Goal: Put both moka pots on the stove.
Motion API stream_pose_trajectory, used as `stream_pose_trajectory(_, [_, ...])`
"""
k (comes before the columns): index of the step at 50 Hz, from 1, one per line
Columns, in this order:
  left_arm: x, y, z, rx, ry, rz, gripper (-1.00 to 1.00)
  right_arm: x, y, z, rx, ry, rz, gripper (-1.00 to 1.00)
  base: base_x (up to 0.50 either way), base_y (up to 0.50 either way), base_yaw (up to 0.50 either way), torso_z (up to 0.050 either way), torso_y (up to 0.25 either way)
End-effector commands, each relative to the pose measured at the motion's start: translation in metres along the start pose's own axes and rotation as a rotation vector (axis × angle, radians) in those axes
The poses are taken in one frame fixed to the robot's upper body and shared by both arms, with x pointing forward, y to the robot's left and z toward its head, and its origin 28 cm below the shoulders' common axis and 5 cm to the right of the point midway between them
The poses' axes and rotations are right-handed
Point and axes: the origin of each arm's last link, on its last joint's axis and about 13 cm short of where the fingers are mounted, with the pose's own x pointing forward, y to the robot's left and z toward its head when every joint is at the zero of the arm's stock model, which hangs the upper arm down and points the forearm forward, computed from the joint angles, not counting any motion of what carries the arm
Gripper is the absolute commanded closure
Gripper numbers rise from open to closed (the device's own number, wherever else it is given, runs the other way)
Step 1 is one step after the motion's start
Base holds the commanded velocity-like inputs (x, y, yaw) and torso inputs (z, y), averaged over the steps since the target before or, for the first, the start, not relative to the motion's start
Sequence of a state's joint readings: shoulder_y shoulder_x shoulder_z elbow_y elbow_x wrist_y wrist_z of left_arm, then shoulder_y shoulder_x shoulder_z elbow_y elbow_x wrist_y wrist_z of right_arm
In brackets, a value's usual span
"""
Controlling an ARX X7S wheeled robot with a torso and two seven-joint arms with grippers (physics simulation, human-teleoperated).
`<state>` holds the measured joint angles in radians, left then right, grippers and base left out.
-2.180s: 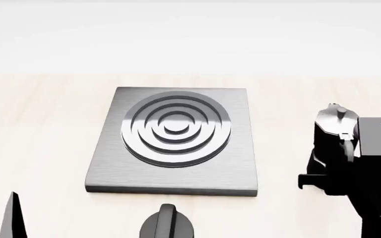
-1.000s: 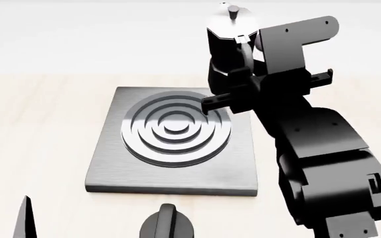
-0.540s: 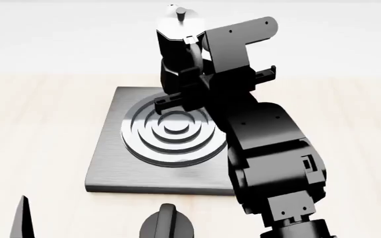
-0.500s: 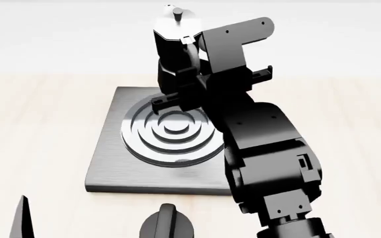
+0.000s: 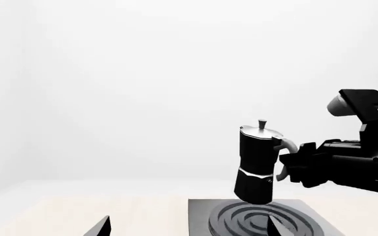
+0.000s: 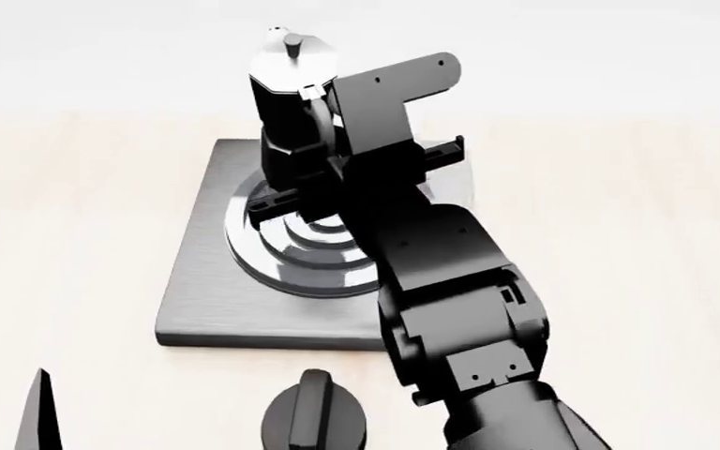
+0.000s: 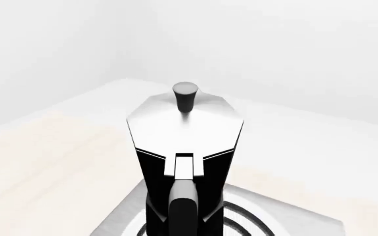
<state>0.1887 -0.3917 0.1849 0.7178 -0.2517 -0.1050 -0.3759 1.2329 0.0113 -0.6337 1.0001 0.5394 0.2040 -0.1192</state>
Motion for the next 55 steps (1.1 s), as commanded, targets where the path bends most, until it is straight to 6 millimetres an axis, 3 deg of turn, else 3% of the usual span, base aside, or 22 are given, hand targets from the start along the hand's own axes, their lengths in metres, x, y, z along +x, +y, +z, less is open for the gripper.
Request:
stream_pose_trajectory(1, [0.0, 0.0, 0.001, -0.001, 0.0, 0.0, -1.0, 0.003, 0.004, 0.006, -0.021, -0.041, 0.01, 1.0, 0.0, 0.0, 0.0, 0.0, -0.143])
stream_pose_trajectory(19, [0.0, -0.001, 0.001, -0.005, -0.003, -0.001, -1.0, 0.003, 0.008, -0.002, -0.017, -0.031, 0.021, 1.0, 0.0, 0.0, 0.0, 0.0, -0.144])
stream_pose_trajectory(33, [0.0, -0.001, 0.001, -0.013, -0.006, -0.001, -1.0, 0.003, 0.01, -0.008, -0.017, -0.002, 0.029, 1.0, 0.0, 0.0, 0.0, 0.0, 0.0])
stream_pose_trajectory(34, [0.0, -0.001, 0.001, -0.014, -0.005, -0.001, -1.0, 0.003, 0.01, -0.007, -0.02, -0.007, 0.023, -1.0, 0.0, 0.0, 0.0, 0.0, 0.0])
stream_pose_trajectory(45, [0.0, 0.0, 0.0, -0.012, -0.004, -0.003, -1.0, -0.013, 0.014, -0.001, -0.025, -0.054, 0.031, -1.0, 0.0, 0.0, 0.0, 0.0, 0.0])
stream_pose_trajectory(55, [0.0, 0.0, 0.001, -0.012, -0.008, 0.001, -1.0, -0.075, 0.022, 0.0, -0.06, -0.206, -0.065, -1.0, 0.0, 0.0, 0.0, 0.0, 0.0])
